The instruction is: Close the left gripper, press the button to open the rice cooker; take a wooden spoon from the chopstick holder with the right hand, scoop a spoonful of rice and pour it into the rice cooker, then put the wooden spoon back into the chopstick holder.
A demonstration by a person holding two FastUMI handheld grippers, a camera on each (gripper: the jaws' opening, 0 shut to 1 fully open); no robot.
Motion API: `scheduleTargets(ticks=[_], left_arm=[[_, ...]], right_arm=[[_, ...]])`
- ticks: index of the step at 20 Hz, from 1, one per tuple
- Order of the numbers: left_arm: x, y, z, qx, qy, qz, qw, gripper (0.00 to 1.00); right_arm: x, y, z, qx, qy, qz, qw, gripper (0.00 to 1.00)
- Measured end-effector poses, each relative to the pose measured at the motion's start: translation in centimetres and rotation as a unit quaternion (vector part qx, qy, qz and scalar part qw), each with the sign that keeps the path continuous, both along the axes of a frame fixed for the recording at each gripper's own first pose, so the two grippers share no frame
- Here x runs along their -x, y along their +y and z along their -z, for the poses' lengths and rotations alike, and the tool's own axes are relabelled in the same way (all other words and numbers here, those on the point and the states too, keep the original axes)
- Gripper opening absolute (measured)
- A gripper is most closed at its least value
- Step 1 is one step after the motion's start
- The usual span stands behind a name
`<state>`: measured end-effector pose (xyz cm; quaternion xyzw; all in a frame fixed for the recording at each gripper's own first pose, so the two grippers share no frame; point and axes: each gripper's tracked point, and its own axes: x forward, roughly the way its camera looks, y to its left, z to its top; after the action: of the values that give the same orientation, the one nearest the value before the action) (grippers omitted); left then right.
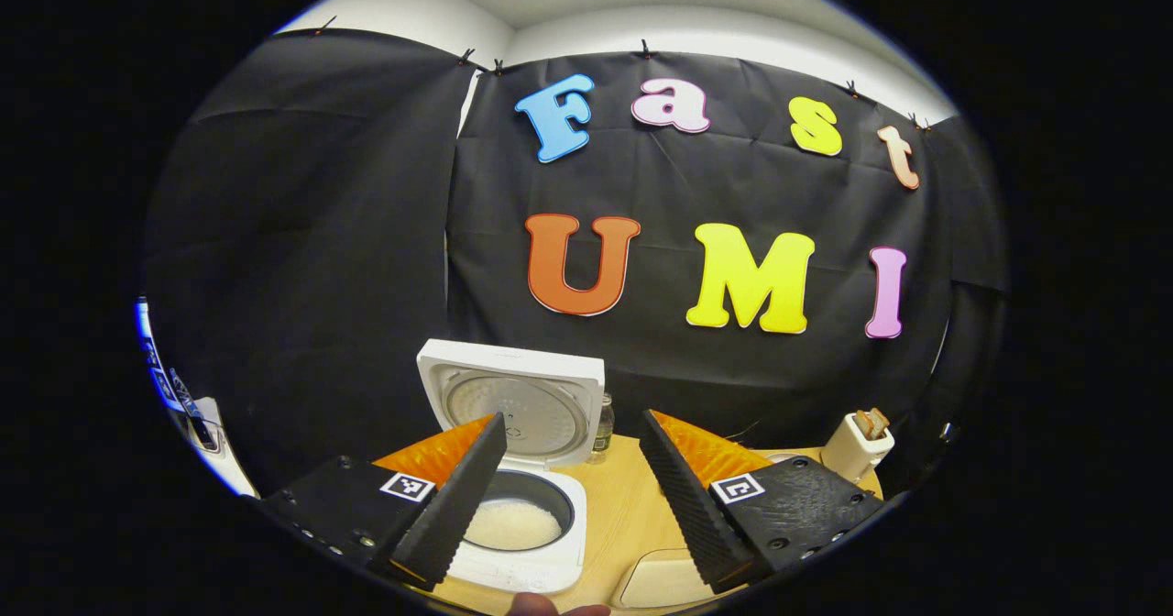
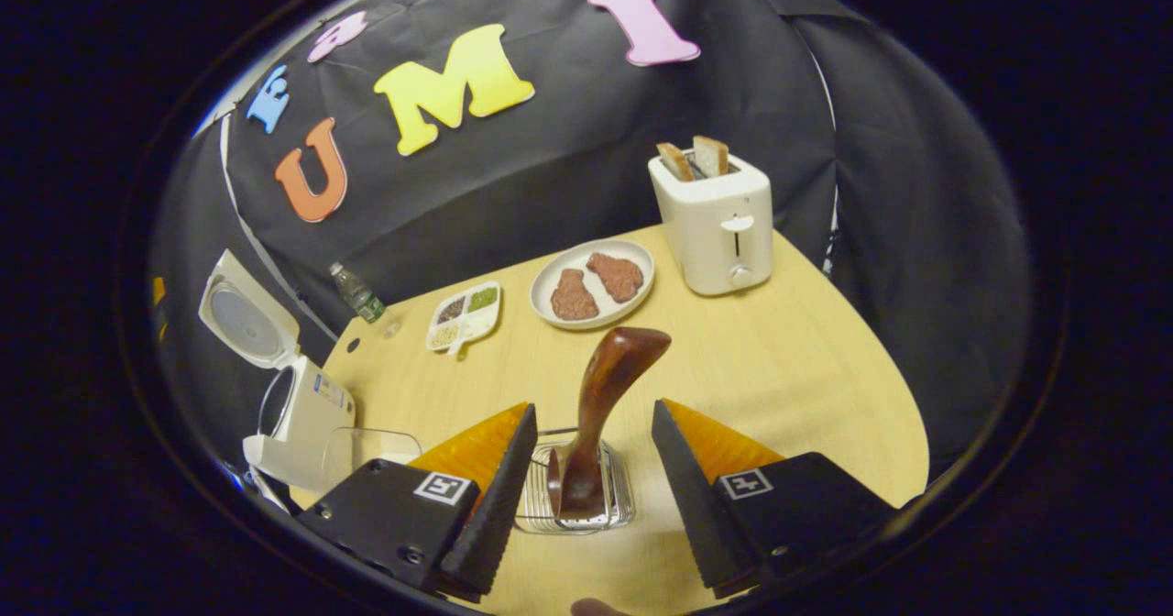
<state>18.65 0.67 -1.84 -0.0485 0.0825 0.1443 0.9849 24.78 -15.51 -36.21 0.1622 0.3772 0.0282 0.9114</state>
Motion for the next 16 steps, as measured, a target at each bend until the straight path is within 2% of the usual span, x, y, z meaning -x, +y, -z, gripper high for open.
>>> scheduleTargets(ticks=[1,2,3,4,5,6,7,9,11,16], left_arm=[[0.0,-0.4,0.1,0.003,0.0,-0.004,1.0,0.94],[-0.3,-0.9,0.3,0.006,0.003,-0.007,1.0,0.94],[-0.5,-1.3,0.6,0.006,0.006,-0.009,1.0,0.94],[-0.5,-1.5,0.7,0.005,0.01,-0.01,1.0,0.94],[-0.7,-1.8,0.9,0.004,0.014,-0.01,1.0,0.94],[-0.7,-2.0,1.1,0.003,0.018,-0.009,1.0,0.94],[-0.8,-2.2,1.2,0.002,0.021,-0.008,1.0,0.94],[-0.7,-2.3,1.4,0.003,0.026,-0.009,1.0,0.94],[-0.5,-2.5,1.3,0.005,0.024,-0.008,1.0,0.94],[0.1,-1.7,0.8,0.003,0.016,0.0,1.0,0.94]], right_arm=[[-0.6,-0.2,0.7,-0.002,0.005,-0.003,1.0,0.75],[-1.0,-0.3,1.1,-0.004,0.007,-0.008,1.0,0.77],[-1.1,-0.2,1.4,-0.005,0.009,-0.016,1.0,0.64],[-1.4,0.0,1.5,-0.008,0.008,-0.023,1.0,0.59],[-1.5,0.3,1.4,-0.01,0.008,-0.03,0.999,0.49],[-1.6,0.5,1.5,-0.012,0.007,-0.035,0.999,0.5],[-1.6,0.6,1.4,-0.015,0.006,-0.037,0.999,0.41],[-1.6,0.7,1.3,-0.018,0.004,-0.033,0.999,0.31],[-1.5,0.9,1.2,-0.021,0.005,-0.03,0.999,0.25],[-0.6,1.4,-0.6,-0.02,-0.006,-0.025,0.999,0.18]])
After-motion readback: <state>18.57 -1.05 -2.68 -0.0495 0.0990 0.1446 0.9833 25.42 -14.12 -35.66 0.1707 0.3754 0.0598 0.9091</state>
